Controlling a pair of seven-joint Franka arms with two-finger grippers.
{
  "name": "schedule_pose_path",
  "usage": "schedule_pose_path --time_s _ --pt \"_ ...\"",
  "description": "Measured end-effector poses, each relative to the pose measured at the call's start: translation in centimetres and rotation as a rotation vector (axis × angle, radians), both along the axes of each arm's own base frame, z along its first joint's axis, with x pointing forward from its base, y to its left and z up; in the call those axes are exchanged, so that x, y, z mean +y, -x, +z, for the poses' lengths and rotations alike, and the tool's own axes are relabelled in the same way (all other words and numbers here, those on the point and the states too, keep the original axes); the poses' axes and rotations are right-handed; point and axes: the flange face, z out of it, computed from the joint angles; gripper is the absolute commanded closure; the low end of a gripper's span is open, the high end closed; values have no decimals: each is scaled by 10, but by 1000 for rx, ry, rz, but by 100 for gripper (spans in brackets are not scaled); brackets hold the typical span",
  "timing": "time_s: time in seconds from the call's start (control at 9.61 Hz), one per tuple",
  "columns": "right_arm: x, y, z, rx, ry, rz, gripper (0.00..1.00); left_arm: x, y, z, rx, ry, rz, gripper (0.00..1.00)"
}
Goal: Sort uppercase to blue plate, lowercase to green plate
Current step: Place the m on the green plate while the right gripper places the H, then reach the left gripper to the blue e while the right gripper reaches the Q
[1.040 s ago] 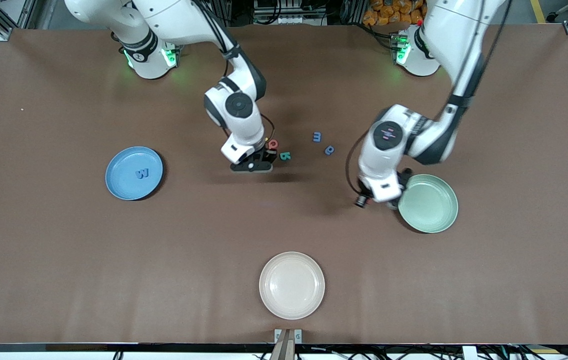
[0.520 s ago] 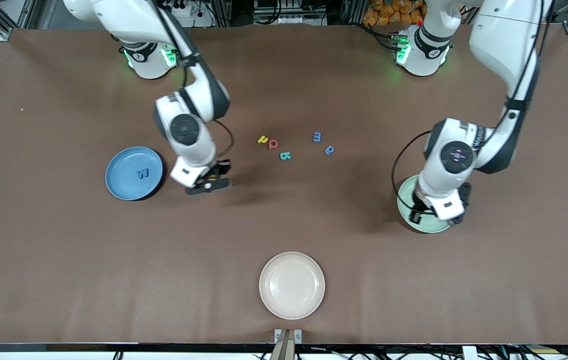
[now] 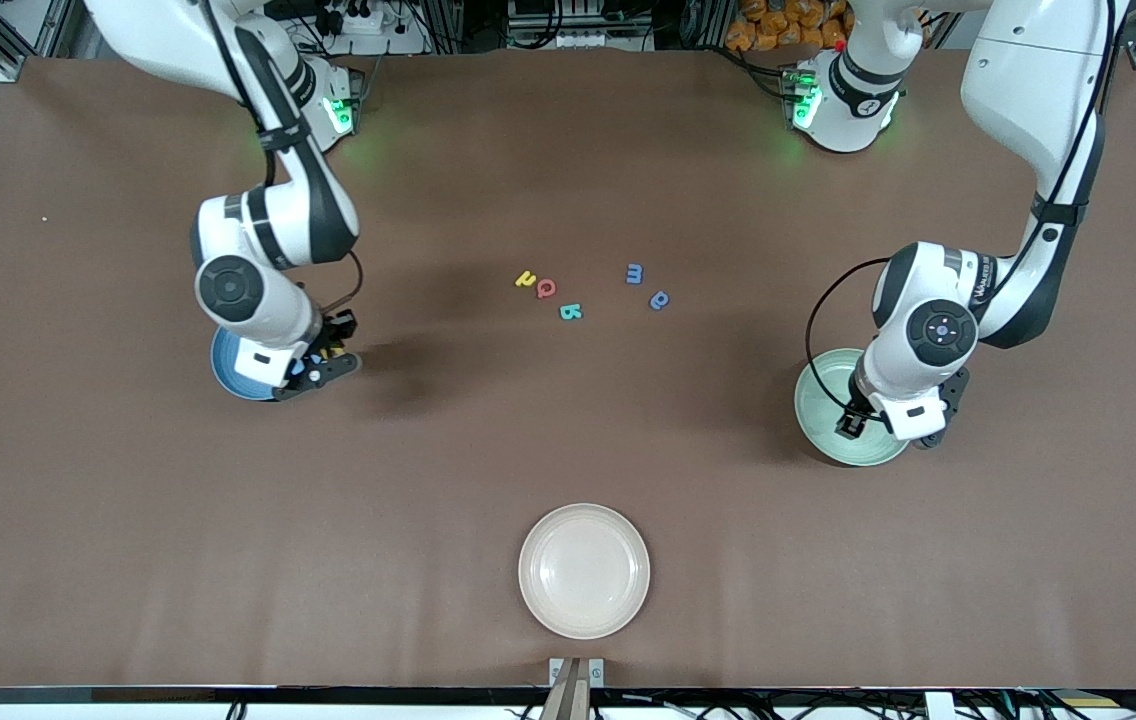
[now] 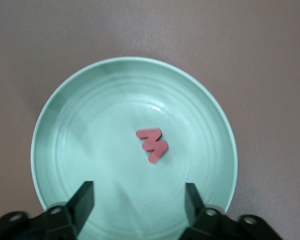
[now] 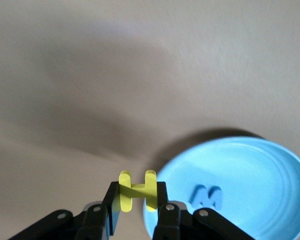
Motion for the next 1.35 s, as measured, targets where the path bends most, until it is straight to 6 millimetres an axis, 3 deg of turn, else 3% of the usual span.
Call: schedule_pose_path --time_s 0.21,0.31,0.52,0.73,0.94,1.04,1.14,1.35 --pt "-23 9 -16 15 -4 11 69 -36 12 0 20 22 -56 0" --pt "-32 12 -24 1 -9 21 52 -67 23 0 28 42 -87 0" --pt "-42 19 -38 -8 -8 30 40 -140 61 0 53 85 -133 0" --pt "-41 19 -39 -8 -8 31 37 -201 101 6 68 119 -134 0" --pt "-37 19 -38 -11 -8 15 37 -245 140 6 80 131 -131 0" --pt "-23 21 -37 -18 -6 -16 36 -264 165 -4 74 134 -135 0" --pt "5 26 -36 -28 -6 -55 36 -277 193 -17 52 131 -145 0" --pt "86 47 -34 -75 -18 -132 36 -279 232 -47 11 88 -156 0"
